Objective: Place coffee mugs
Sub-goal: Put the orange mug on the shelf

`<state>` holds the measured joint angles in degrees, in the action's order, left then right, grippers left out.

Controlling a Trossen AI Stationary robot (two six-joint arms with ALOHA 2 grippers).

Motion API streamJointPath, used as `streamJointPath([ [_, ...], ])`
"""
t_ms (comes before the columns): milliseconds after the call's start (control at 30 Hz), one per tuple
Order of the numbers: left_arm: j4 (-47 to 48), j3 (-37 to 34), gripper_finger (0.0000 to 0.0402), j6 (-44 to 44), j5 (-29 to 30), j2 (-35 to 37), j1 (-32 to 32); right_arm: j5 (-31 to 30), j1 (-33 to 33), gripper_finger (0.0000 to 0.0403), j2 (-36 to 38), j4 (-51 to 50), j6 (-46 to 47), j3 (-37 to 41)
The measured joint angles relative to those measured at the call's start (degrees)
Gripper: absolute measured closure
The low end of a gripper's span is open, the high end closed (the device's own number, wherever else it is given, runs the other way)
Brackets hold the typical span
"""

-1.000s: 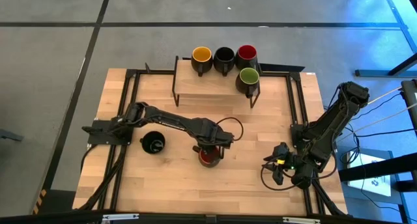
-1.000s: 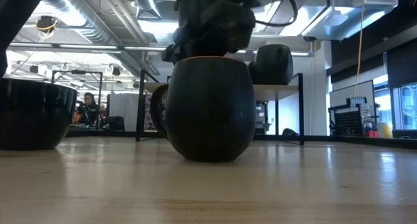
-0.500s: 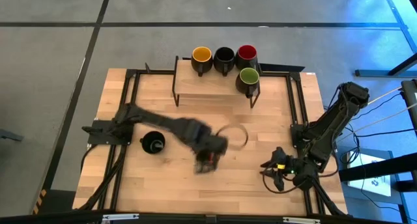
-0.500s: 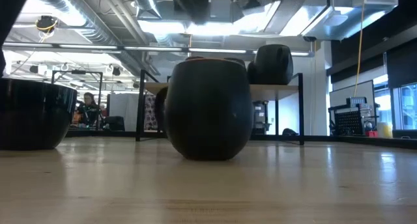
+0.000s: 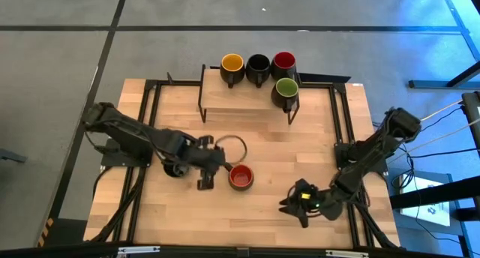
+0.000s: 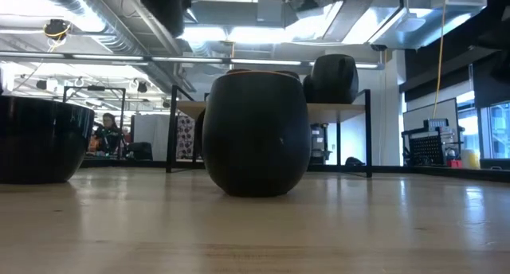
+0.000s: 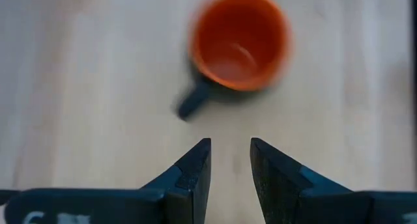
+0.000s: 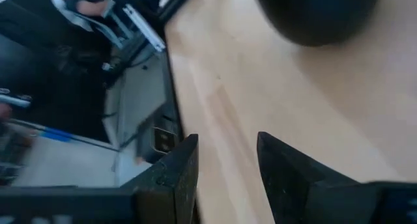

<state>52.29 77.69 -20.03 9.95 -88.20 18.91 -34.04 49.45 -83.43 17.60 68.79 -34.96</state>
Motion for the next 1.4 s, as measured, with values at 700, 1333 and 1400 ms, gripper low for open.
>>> streamJointPath([
  [700,-39.56,-25.87,0.0299,-3.83,0.17,-1.90,-7.57,8.58,-18.04,0.0260,-16.39,6.21,-11.38,-11.37],
  [1333,-40.16,-25.98,0.0299,-6.95,-4.96,-1.88,-1.81,5.44,-26.47,0.0260,-14.20,-4.64,-13.95,-11.58],
  [1400,-40.78,-25.98,0.0299,-6.75,-6.05,-1.89,-1.81,3.51,-26.84,0.0260,-14.29,-4.72,-15.68,-11.57],
])
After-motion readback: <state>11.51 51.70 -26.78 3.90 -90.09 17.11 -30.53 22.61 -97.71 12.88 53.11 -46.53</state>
